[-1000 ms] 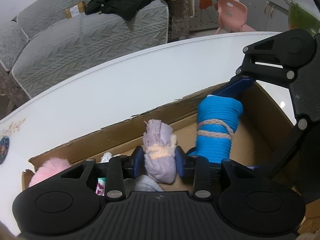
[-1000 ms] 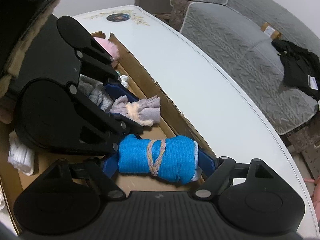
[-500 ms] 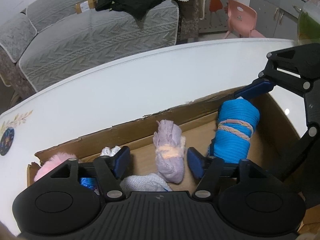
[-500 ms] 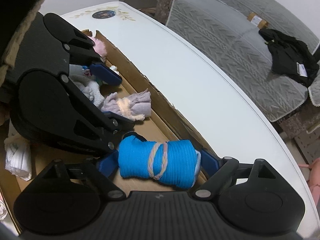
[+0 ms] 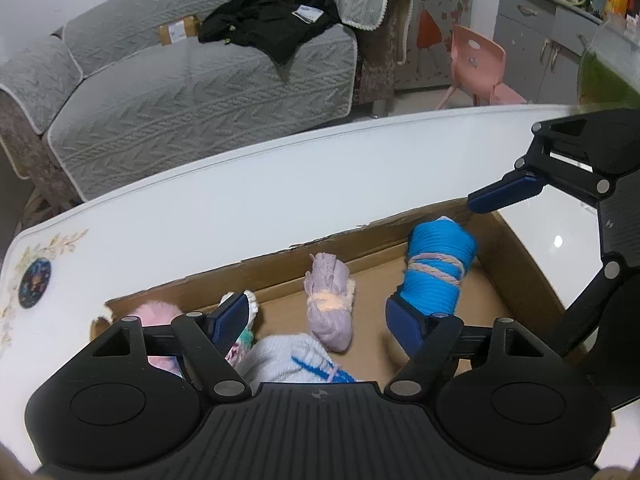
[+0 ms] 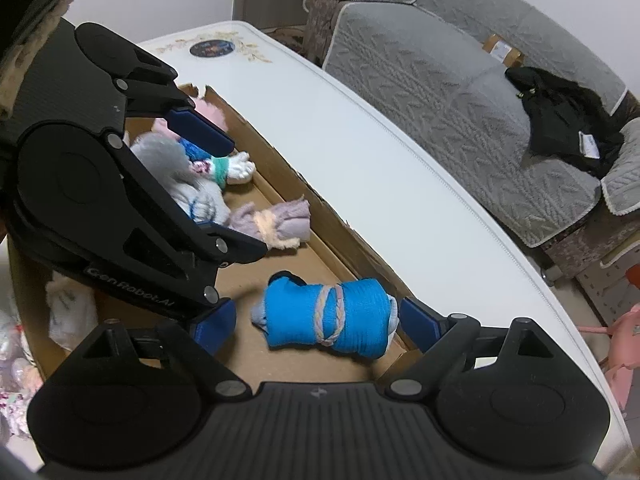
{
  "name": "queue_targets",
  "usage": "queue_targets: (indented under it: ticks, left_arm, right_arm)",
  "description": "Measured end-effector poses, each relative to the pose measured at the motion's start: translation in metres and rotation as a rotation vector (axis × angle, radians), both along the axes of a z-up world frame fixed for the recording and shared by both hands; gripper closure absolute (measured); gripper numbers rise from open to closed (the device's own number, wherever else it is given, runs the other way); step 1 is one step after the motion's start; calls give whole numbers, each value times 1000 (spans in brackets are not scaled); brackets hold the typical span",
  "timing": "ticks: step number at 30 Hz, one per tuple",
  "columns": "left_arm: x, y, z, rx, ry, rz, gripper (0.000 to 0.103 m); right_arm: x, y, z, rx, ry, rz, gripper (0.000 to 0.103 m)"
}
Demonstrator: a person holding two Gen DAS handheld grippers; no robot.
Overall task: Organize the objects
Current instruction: 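Carry both bundles into the tray and open both grippers, then move both grippers back to the pile beside the tray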
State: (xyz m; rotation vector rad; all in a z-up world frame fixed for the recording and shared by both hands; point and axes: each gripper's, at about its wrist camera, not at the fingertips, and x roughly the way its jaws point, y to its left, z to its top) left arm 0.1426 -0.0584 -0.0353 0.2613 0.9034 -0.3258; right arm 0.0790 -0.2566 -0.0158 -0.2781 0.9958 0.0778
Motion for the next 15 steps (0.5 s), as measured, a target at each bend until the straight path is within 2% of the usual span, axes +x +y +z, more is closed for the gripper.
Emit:
queue_targets:
  ticks: [9, 15]
  left_arm:
    - [-45, 33, 30, -58, -25, 33, 17]
    - [-99, 66, 39, -86, -52, 49, 15]
  right_arm:
    - [-21, 15, 21, 48, -53, -56, 15]
    - [-66, 39, 34, 83, -99, -60, 12]
